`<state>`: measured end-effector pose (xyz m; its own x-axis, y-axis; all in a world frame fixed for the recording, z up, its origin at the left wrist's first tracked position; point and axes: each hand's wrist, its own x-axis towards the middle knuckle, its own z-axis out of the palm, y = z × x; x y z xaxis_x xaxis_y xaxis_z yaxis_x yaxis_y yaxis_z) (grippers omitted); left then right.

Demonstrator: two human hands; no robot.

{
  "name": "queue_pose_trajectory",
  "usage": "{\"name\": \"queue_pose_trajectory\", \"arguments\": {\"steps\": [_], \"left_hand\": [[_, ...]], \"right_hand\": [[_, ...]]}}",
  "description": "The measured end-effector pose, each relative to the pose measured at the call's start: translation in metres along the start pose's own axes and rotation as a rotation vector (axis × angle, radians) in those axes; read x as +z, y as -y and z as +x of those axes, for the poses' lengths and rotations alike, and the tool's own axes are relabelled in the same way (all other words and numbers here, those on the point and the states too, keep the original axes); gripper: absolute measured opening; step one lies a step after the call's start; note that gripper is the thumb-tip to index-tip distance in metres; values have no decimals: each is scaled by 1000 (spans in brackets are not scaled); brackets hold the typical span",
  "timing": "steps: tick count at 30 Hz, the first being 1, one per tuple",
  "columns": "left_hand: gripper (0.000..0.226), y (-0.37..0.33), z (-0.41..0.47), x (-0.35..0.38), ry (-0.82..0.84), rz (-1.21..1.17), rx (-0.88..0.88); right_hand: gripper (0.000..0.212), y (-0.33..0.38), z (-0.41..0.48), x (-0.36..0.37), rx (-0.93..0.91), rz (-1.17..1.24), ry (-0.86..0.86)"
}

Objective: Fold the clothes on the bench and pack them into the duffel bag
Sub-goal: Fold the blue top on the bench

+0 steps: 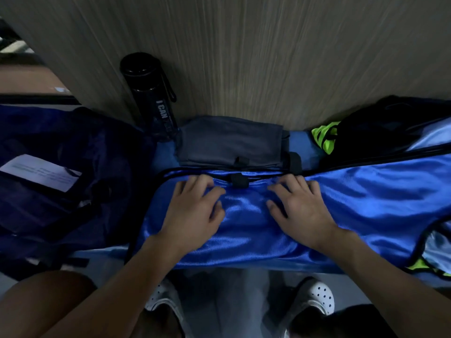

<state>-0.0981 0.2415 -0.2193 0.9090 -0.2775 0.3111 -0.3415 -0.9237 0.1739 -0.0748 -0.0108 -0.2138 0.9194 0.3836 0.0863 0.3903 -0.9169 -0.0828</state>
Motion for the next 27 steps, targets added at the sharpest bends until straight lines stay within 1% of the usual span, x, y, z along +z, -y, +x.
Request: {"name": "queue_pose_trajectory", "arguments": {"steps": [2,5,7,10,12,14,17,18,20,22,24,27], "left_hand": [[46,-6,3,3,123,25,-7],[65,-4,1,11,344,79,-113],[70,-1,-1,16,408,90,-134],[70,2,3,17,461,108,-137],[70,3,5,15,472,107,-140],[71,2,4,9,428,79,-153],[68,-6,-3,0,220,28,-127],[65,-8,-7,0,196,25,-93],[65,-5,-14,5,282,51,-56],[66,3,-18,11,375,98,-60],[66,12,-19,14,392,123,-42],[64,21,-18,13,393,121,3]], "right_hand": [[58,-2,0,1,60,16,53],[73,-3,-2,5,56,-22,208],[76,-3,-1,8,50,-16,275],[76,-5,3,5,39,28,327],[75,-6,3,0,3,51,309],[70,-5,-4,-8,-37,115,199],[50,-12,-28,-20,-60,168,-31],[47,-18,-37,-21,-60,137,-75],[50,-30,-58,-17,-27,27,-60],[61,-38,-75,-8,-1,-102,28],[65,-44,-84,-1,-2,-169,107],[66,-50,-89,1,-23,-195,143]]}}
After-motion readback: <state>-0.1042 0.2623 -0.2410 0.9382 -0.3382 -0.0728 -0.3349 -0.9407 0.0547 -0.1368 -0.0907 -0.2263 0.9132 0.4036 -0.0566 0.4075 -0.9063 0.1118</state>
